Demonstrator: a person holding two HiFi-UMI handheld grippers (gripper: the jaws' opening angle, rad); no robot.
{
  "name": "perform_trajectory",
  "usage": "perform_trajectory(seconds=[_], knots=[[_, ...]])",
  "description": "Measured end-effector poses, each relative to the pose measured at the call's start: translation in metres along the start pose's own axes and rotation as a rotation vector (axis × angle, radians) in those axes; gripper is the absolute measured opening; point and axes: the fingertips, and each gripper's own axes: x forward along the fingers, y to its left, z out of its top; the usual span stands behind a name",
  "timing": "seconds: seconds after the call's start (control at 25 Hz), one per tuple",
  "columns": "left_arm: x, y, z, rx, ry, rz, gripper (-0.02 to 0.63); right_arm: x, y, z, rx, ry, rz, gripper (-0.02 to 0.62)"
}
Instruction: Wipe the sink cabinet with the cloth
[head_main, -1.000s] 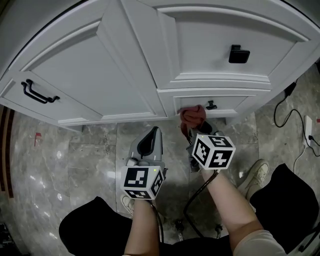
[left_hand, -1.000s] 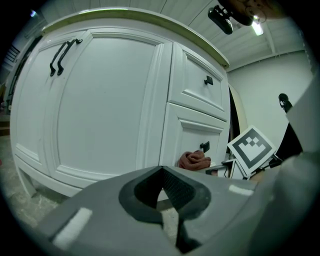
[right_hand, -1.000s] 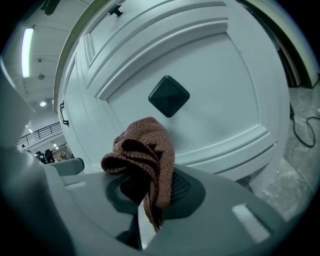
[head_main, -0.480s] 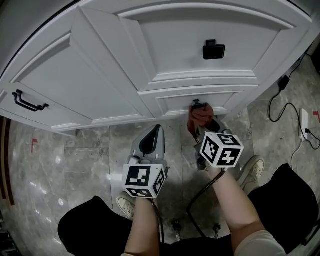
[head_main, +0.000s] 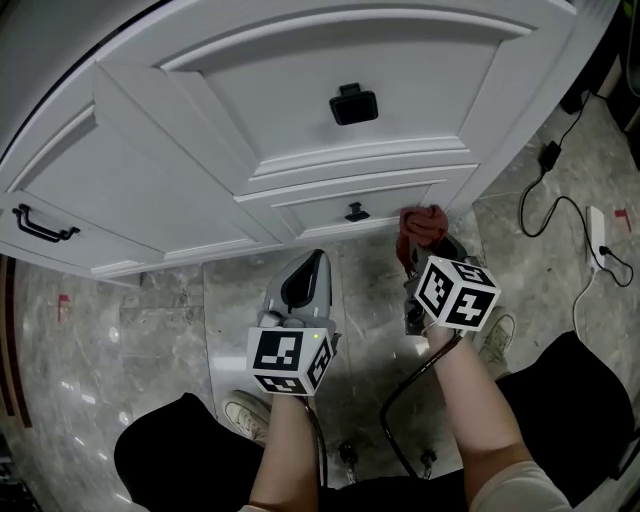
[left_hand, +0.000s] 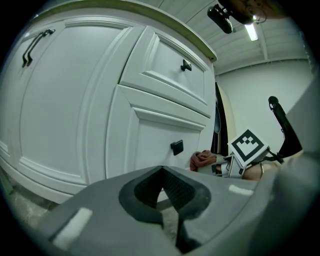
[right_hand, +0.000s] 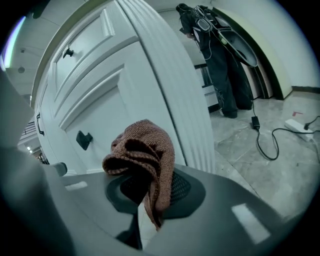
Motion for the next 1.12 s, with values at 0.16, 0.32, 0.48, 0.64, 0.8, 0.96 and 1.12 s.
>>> perform_trajectory(seconds=[0.16, 0.32, 0.48, 0.64, 0.8, 0.96, 1.12], knots=[[0.009, -0.016, -0.001, -0.003, 0.001, -0.017, 0.000, -0.006, -0.031, -0.001, 0.084, 0.010, -0.055, 0.080], [0.016, -0.027, -0.003, 0.002, 0.007, -0.033, 0.000, -0.012, -0.061, 0.005, 0.143, -0.009, -0.095, 0.080], [0.014, -0.033, 0.002, 0.000, -0.002, -0.037, 0.000, -0.026, -0.068, 0.016, 0.168, -0.041, -0.102, 0.080], [-0.001, -0.041, 0.029, -0.011, -0.069, -0.030, 0.000, -0.049, -0.055, 0.029, 0.128, -0.080, -0.099, 0.080], [-0.031, -0.054, 0.072, 0.012, -0.183, -0.016, 0.000, -0.082, -0.010, 0.057, 0.037, -0.160, -0.039, 0.080], [-0.076, -0.067, 0.117, 0.033, -0.293, -0.001, 0.000, -0.131, 0.048, 0.086, -0.082, -0.254, 0.041, 0.080], [-0.121, -0.086, 0.151, 0.009, -0.384, -0.007, 0.000, -0.192, 0.093, 0.102, -0.194, -0.344, 0.097, 0.081]])
